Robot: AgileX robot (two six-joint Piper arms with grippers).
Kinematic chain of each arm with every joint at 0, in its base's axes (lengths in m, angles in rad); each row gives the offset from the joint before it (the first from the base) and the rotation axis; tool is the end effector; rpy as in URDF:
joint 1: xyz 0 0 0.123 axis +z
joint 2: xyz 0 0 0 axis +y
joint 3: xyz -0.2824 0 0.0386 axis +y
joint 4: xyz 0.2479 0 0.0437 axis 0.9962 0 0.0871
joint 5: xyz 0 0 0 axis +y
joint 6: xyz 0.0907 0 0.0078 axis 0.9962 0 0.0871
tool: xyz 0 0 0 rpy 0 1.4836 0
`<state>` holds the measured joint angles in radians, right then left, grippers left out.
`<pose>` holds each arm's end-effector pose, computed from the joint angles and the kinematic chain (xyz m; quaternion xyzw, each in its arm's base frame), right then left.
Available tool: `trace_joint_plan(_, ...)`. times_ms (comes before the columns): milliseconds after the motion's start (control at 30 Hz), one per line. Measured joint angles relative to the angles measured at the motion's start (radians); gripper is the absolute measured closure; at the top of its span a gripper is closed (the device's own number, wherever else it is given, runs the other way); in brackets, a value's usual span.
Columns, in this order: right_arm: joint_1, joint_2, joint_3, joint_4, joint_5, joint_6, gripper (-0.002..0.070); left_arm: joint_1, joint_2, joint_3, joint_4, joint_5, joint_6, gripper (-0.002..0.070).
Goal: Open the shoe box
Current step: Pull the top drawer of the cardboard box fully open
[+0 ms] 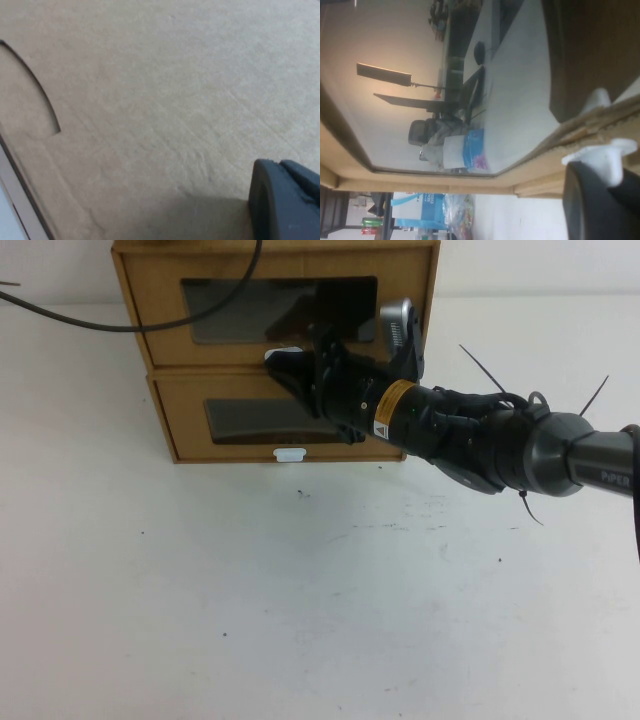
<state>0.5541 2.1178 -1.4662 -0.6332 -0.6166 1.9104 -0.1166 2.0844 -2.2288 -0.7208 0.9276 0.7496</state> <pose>0.3994 0.2837 0.2245 0.1725 0.7011 0.6301 0.2858 0.4682 -0.1033 0.3881 0.2903 0.7996 -0.2047 0.4841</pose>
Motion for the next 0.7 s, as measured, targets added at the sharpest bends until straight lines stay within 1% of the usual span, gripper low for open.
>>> trace_joint_plan(233, 0.000, 0.000, 0.003, -0.032, -0.011, 0.044, 0.0675, 0.000, 0.000, 0.000, 0.000, 0.000, 0.000, 0.0679)
trace_joint_plan(700, -0.006, -0.077, 0.108, -0.077, -0.026, 0.067, 0.0676, -0.001, 0.000, 0.000, -0.011, 0.018, 0.000, 0.0679)
